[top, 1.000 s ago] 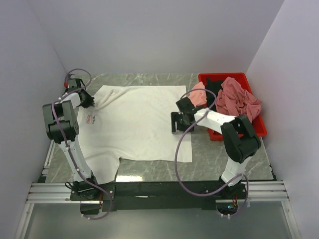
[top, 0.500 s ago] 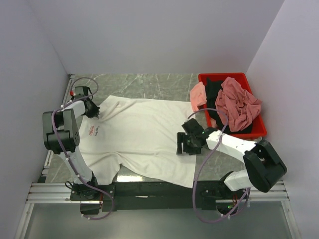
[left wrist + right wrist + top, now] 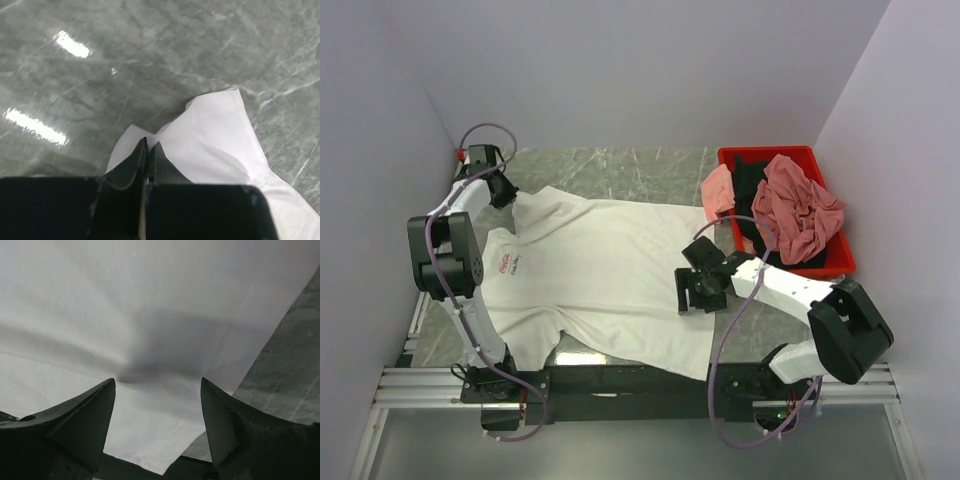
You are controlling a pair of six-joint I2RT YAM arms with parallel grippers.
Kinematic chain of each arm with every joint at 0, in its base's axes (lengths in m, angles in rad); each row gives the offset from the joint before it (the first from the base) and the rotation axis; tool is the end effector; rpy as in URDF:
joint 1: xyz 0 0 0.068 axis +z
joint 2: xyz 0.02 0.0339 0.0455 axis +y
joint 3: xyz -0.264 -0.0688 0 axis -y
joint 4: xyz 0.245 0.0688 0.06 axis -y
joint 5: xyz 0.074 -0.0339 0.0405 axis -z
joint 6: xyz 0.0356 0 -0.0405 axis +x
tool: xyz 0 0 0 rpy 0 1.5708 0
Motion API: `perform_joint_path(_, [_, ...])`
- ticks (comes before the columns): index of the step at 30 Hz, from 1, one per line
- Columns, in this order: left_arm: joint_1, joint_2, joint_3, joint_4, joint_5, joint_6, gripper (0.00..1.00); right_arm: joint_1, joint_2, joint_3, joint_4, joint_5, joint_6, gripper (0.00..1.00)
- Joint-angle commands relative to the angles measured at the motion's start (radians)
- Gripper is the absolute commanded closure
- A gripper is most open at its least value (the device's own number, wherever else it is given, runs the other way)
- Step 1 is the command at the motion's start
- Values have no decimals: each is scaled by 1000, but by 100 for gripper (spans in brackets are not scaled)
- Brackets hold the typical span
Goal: Fold and stack the t-shirts
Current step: Flatten the tshirt out
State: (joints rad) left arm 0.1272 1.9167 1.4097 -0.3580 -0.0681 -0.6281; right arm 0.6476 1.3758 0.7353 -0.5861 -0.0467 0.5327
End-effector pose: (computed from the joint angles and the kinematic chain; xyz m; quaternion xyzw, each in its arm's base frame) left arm 0.4201 0.0562 0.2120 -0.3567 0.8674 -0.0547 0.3426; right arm 0.1889 0.1450 0.1711 -0.0605 0.9831 0.1144 0.1294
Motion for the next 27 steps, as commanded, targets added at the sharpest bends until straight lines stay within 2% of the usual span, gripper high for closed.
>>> perform_joint_path(1, [-20, 51, 98, -25, 22, 31, 98, 1, 32, 35, 26, -8, -20, 24])
perform_joint_path(9, [-49, 163, 231, 74, 97, 111, 98, 0, 89, 52, 37, 4, -40, 25])
perform_joint_path(15, [-51, 359, 498, 36, 71, 160, 100, -2, 106, 72, 54, -4, -48, 25])
perform_joint_path(18, [-51, 422, 597, 68, 71, 186, 97, 0, 112, 84, 58, -2, -50, 25])
perform_joint_path(21, [-51, 471, 668, 158, 71, 208, 80, -2, 118, 102, 54, 11, -50, 25])
perform_joint_path(23, [-51, 510, 741, 134, 71, 211, 68, -2, 118, 113, 52, 18, -50, 24])
perform_joint_path(24, [-51, 545, 809, 117, 42, 221, 58, 0, 117, 119, 46, 25, -48, 24])
perform_joint_path(25, [-51, 557, 837, 94, 34, 226, 42, 0, 114, 127, 46, 30, -50, 25])
perform_joint_path(27, [-54, 555, 862, 93, 22, 238, 30, 0, 109, 139, 43, 37, -46, 25])
